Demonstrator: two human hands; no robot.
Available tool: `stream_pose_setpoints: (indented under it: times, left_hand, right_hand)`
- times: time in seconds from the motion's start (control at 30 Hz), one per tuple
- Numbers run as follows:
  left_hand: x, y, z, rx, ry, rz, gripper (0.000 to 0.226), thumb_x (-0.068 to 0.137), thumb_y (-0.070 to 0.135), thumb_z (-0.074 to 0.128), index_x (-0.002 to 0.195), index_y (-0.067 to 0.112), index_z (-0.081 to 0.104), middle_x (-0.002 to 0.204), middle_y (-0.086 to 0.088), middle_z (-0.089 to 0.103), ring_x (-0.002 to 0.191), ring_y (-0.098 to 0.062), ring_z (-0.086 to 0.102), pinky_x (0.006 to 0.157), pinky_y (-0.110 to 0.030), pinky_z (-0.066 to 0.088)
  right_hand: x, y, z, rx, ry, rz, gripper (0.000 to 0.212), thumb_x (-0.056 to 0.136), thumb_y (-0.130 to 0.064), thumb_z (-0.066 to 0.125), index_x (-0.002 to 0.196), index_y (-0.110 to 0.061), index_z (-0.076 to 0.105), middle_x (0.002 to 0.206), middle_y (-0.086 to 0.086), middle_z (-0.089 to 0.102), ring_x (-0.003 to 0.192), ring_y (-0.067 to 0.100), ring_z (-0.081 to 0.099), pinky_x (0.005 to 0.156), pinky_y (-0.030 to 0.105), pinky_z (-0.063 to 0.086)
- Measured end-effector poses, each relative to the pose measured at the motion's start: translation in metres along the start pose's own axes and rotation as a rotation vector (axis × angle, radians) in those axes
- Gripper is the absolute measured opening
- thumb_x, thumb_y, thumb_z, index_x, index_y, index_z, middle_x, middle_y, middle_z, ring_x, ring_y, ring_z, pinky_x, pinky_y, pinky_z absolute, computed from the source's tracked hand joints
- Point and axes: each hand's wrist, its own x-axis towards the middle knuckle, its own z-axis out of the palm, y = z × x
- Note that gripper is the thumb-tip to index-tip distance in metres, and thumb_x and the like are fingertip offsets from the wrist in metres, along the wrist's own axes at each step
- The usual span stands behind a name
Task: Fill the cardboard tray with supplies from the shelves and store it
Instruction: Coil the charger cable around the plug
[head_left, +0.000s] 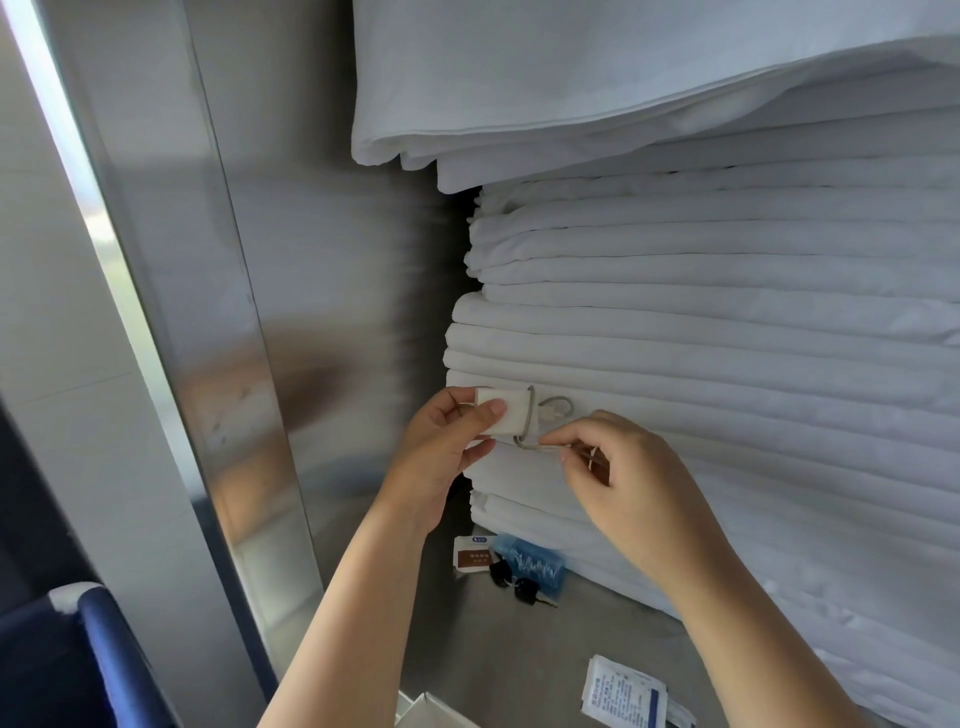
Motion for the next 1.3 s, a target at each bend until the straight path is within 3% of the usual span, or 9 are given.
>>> stream_pose_setpoints:
  times: [0.2,0.37,0.53,0.67,0.77,0.83,1.0,1.1,1.3]
  left_hand:
    - [-0.002,-0.001,0.000,0.161,-0.143,-0.015,0.033,0.066,0.030,0.077,0.096,0.018,0.067,0.092,0.001,0.072,0.089,-0.010,0.068,0.075,-0.021,0.053]
    - [-0.004,-0.001,-0.001,0.231,-0.223,-0.042,0.028,0.064,0.034,0.078,0.088,0.023,0.071,0.087,0.003,0.072,0.089,-0.012,0.068,0.075,-0.021,0.053]
    - [-0.006,0.001,-0.003,0.261,-0.301,-0.064,0.015,0.069,0.030,0.078,0.084,0.030,0.075,0.080,0.007,0.070,0.084,-0.008,0.067,0.078,-0.022,0.052]
    - [-0.006,0.001,-0.005,0.246,-0.345,-0.080,0.024,0.064,0.037,0.078,0.086,0.028,0.075,0.093,0.001,0.072,0.091,-0.012,0.067,0.086,-0.029,0.052]
    - [-0.006,0.000,-0.006,0.212,-0.388,-0.087,0.027,0.071,0.033,0.075,0.094,0.020,0.074,0.099,-0.004,0.071,0.095,-0.016,0.065,0.091,-0.033,0.052]
    - [-0.006,-0.001,-0.006,0.172,-0.409,-0.101,0.029,0.079,0.029,0.069,0.102,0.011,0.071,0.101,-0.006,0.070,0.095,-0.017,0.065,0.085,-0.029,0.053]
    - [-0.010,0.002,-0.005,0.088,-0.481,-0.121,0.054,0.074,0.038,0.073,0.111,-0.001,0.064,0.097,-0.006,0.069,0.088,-0.015,0.065,0.076,-0.023,0.052]
    - [-0.011,0.003,-0.004,0.043,-0.480,-0.117,0.069,0.065,0.048,0.081,0.111,-0.001,0.062,0.100,-0.008,0.067,0.092,-0.017,0.063,0.083,-0.028,0.053]
    - [-0.010,-0.002,-0.003,-0.033,-0.470,-0.123,0.062,0.065,0.049,0.082,0.108,0.006,0.069,0.107,-0.012,0.066,0.099,-0.022,0.062,0.092,-0.034,0.051]
  right_hand:
    - [0.000,0.000,-0.003,-0.074,0.104,-0.112,0.011,0.088,-0.019,0.064,0.095,-0.023,0.071,0.081,-0.017,0.056,0.054,0.007,0.051,0.053,0.015,0.041]
    - [0.001,0.007,-0.008,0.005,0.195,-0.042,0.015,0.077,-0.022,0.075,0.090,-0.024,0.068,0.082,-0.017,0.059,0.068,0.002,0.056,0.057,0.015,0.046]
    - [0.003,0.014,-0.010,0.114,0.179,0.008,0.013,0.080,-0.016,0.073,0.084,-0.027,0.067,0.082,-0.017,0.062,0.077,0.004,0.058,0.062,0.014,0.044]
    - [0.003,0.015,-0.013,0.201,0.145,0.009,0.019,0.083,-0.009,0.068,0.085,-0.028,0.067,0.086,-0.017,0.063,0.081,0.003,0.058,0.064,0.008,0.041]
    - [0.003,0.016,-0.015,0.313,0.096,0.042,0.027,0.087,-0.006,0.062,0.086,-0.033,0.065,0.093,-0.019,0.062,0.084,0.005,0.059,0.062,0.014,0.046]
    - [0.003,0.018,-0.017,0.384,0.067,0.077,0.029,0.088,-0.005,0.059,0.088,-0.034,0.066,0.096,-0.020,0.063,0.089,0.004,0.060,0.064,0.019,0.050]
    - [0.005,0.023,-0.017,0.623,0.055,0.189,0.018,0.084,-0.010,0.067,0.086,-0.028,0.068,0.088,-0.014,0.069,0.082,0.002,0.065,0.061,0.014,0.049]
    - [0.006,0.025,-0.016,0.795,0.009,0.296,0.016,0.083,-0.007,0.068,0.082,-0.023,0.070,0.083,-0.004,0.072,0.073,0.006,0.067,0.061,0.014,0.050]
    - [0.006,0.026,-0.011,1.052,-0.097,0.424,0.015,0.075,-0.004,0.071,0.087,-0.011,0.067,0.090,0.006,0.072,0.077,0.014,0.068,0.064,0.021,0.054]
